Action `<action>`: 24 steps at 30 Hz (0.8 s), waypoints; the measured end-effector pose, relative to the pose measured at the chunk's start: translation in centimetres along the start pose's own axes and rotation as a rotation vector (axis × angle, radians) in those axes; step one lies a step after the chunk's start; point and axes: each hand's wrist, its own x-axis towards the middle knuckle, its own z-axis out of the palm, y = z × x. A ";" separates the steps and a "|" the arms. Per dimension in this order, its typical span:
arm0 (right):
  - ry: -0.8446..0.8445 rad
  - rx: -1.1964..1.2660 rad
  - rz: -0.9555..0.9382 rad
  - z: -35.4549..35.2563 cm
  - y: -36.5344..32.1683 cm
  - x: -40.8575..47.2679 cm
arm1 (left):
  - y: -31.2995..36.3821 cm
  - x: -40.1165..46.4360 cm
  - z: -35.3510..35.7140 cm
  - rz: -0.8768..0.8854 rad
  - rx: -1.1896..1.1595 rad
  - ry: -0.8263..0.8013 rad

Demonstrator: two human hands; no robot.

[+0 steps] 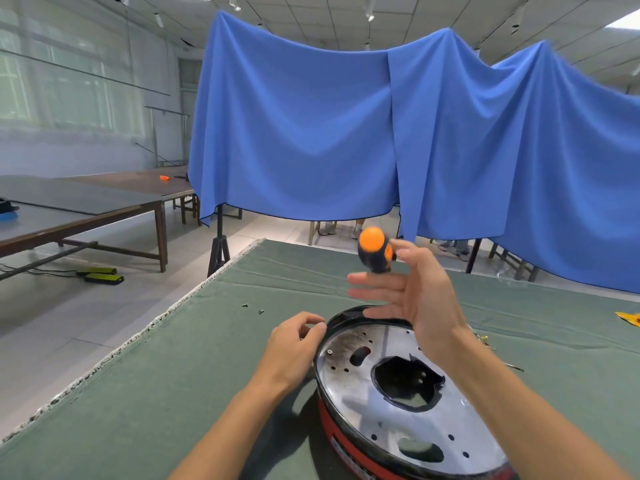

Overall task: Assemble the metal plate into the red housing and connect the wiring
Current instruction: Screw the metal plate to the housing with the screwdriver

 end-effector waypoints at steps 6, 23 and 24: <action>0.139 0.004 0.200 -0.8 3.5 0.3 | -0.9 0.2 0.2 -0.004 -0.031 0.033; 0.090 -0.634 0.132 -1.7 8.9 1.0 | -7.0 7.8 -3.9 -0.176 0.960 0.218; 0.080 -0.643 0.141 -1.7 8.9 1.0 | -7.1 8.0 -3.8 -0.163 0.976 0.221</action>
